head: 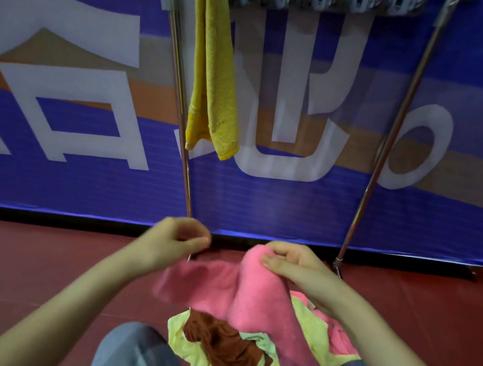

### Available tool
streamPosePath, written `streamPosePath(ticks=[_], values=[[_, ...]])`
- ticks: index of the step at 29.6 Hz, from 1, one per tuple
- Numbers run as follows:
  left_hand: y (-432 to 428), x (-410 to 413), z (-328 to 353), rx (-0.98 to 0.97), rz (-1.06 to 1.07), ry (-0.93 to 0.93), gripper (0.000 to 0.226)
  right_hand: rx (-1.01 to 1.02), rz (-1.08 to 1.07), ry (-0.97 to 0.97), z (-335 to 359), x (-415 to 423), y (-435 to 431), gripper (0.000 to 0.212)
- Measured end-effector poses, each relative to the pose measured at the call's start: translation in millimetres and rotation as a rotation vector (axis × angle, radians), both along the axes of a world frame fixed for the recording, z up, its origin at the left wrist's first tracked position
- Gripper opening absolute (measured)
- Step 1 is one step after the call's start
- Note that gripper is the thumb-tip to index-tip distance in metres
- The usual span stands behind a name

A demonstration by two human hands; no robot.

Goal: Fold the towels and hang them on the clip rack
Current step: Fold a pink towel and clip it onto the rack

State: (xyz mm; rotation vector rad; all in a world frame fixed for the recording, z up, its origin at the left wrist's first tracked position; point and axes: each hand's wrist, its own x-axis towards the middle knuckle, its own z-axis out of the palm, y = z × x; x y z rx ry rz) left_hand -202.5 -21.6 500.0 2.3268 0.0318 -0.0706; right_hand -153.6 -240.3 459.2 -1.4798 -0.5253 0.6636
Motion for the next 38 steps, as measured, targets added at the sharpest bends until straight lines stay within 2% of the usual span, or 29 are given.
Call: streamPosePath(ticks=[1, 4, 7, 9, 11, 15, 20, 24, 27, 31, 38], values=[[-15, -1, 2, -0.118, -0.061, 0.012, 0.013, 0.0, 0.014, -0.004, 10, -1, 2, 0.013], [-49, 2, 9, -0.392, -0.155, -0.019, 0.031, -0.007, 0.043, -0.041, 32, -4, 6, 0.01], [-68, 6, 19, -0.495, -0.136, -0.045, 0.044, 0.019, 0.012, -0.042, 48, -4, 1, 0.014], [-75, 8, 22, -0.508, -0.154, -0.012, 0.051, -0.001, -0.005, -0.078, 59, -3, -5, 0.021], [-77, 8, 28, -0.493, -0.188, 0.0, 0.041, -0.003, -0.01, -0.099, 64, -2, -9, 0.027], [-77, 10, 38, -0.522, -0.211, -0.092, 0.038, 0.06, -0.019, -0.07, 60, -3, -13, 0.021], [-73, 13, 52, -0.621, -0.134, -0.178, 0.034, 0.112, 0.052, 0.069, 35, -8, -10, 0.05], [-54, 17, 50, -0.609, -0.088, -0.154, 0.03, 0.206, -0.058, 0.083, 43, -12, -7, 0.024], [-51, 18, 38, -0.555, -0.118, -0.111, 0.028, 0.277, -0.112, 0.059, 59, -9, 0, 0.026], [-61, 23, 31, -0.598, -0.151, -0.026, 0.042, 0.223, -0.1, 0.002, 69, -3, 4, 0.024], [-69, 36, 45, -0.637, -0.208, -0.02, 0.031, 0.198, -0.144, 0.042, 69, 9, -8, 0.025]])
